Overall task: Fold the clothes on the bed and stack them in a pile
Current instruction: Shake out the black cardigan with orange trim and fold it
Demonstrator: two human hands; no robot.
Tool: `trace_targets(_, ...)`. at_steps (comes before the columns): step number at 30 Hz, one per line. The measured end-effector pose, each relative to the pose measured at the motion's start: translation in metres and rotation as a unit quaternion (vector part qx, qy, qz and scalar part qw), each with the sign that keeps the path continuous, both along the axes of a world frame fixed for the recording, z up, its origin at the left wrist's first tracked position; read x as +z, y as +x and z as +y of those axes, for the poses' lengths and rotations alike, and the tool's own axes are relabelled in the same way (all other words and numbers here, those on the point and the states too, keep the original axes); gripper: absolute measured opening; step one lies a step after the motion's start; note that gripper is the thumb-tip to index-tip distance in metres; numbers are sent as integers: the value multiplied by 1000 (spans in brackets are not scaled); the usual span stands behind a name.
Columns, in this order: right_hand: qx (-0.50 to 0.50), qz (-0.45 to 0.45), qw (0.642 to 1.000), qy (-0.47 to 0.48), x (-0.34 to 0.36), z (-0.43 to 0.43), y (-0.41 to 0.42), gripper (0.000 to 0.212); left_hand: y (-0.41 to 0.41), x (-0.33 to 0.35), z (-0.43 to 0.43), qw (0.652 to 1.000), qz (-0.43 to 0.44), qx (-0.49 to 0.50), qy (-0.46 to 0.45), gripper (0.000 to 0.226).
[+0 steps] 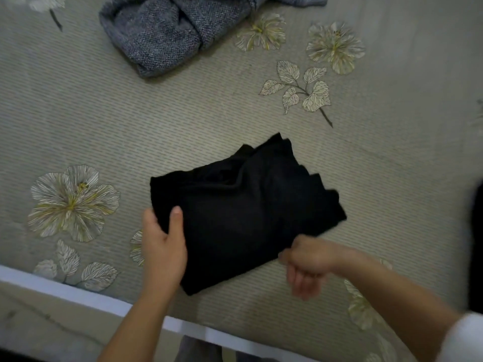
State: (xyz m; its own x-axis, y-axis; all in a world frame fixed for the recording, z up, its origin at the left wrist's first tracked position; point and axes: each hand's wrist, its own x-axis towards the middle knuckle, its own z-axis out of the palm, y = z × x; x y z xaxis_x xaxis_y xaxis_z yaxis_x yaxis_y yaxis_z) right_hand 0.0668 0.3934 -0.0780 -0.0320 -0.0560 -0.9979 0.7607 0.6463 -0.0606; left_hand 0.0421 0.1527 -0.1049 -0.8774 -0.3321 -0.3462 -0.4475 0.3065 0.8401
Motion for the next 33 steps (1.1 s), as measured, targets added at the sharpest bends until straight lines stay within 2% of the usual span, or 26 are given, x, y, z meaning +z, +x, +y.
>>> trace_targets(1, 15, 43, 999, -5, 1, -4, 9, 46, -2, -2, -9, 1000, 2, -9, -20, 6)
trace_targets(2, 10, 124, 992, 2, 1, -7, 14, 44, -5, -5, -16, 999, -2, -13, -29, 11)
trace_targets(3, -17, 217, 976, 17, 0, -8, 15, 39, -6, -8, -21, 999, -5, -17, -49, 25)
trace_targets(5, -101, 383, 917, 52, -1, -12, 7, 27, -8, -11, -22, 987, 20, -52, -150, 54)
trace_targets(6, -121, 463, 876, 66, -1, -19, 0, 19, -7, -11, -17, 974, 36, -90, -206, 61)
trace_targets(7, -95, 532, 838, 80, -3, -27, -7, 13, -6, -11, -8, 957, 44, -137, -253, 62)
trace_targets(8, -36, 582, 807, 94, -8, -36, -13, 20, -3, -15, 0, 940, 42, -184, -286, 61)
trace_targets(9, 36, 603, 792, 95, -16, -43, -19, 35, 1, -20, 7, 925, 31, -224, -307, 59)
trace_targets(10, 111, 594, 791, 100, -24, -46, -24, 46, 3, -26, 11, 914, 6, -250, -320, 57)
trace_targets(12, 240, 538, 796, 143, -41, -41, -33, 55, 4, -38, 11, 908, -55, -255, -328, 60)
trace_targets(14, 280, 496, 798, 195, -56, -22, -36, 54, 2, -46, 7, 909, -79, -242, -329, 63)
trace_targets(18, 179, 475, 832, 224, -64, 3, -37, 56, 2, -49, 6, 912, -76, -252, -315, 64)
trace_targets(21, 35, 498, 833, 239, -59, 12, -36, 69, 1, -41, 5, 930, -65, -231, -277, 64)
trace_targets(23, -56, 492, 832, 251, -54, 21, -37, 82, 1, -32, 1, 953, -40, -181, -240, 68)
trace_targets(25, -110, 454, 852, 236, -47, 29, -37, 80, 2, -23, -5, 982, -32, -98, -158, 73)
trace_targets(27, -161, 399, 881, 198, -39, 34, -39, 69, 2, -15, -14, 997, -72, 2, -34, 73)
trace_targets(29, -209, 346, 902, 153, -29, 33, -40, 61, 3, -8, -24, 985, -155, 70, 44, 68)
trace_targets(31, -260, 304, 910, 112, -18, 31, -38, 54, 4, -2, -33, 965, -241, 58, 86, 53)
trace_targets(33, -303, 267, 912, 73, -7, 24, -31, 43, 1, 5, -41, 949, -292, 17, 115, 24)
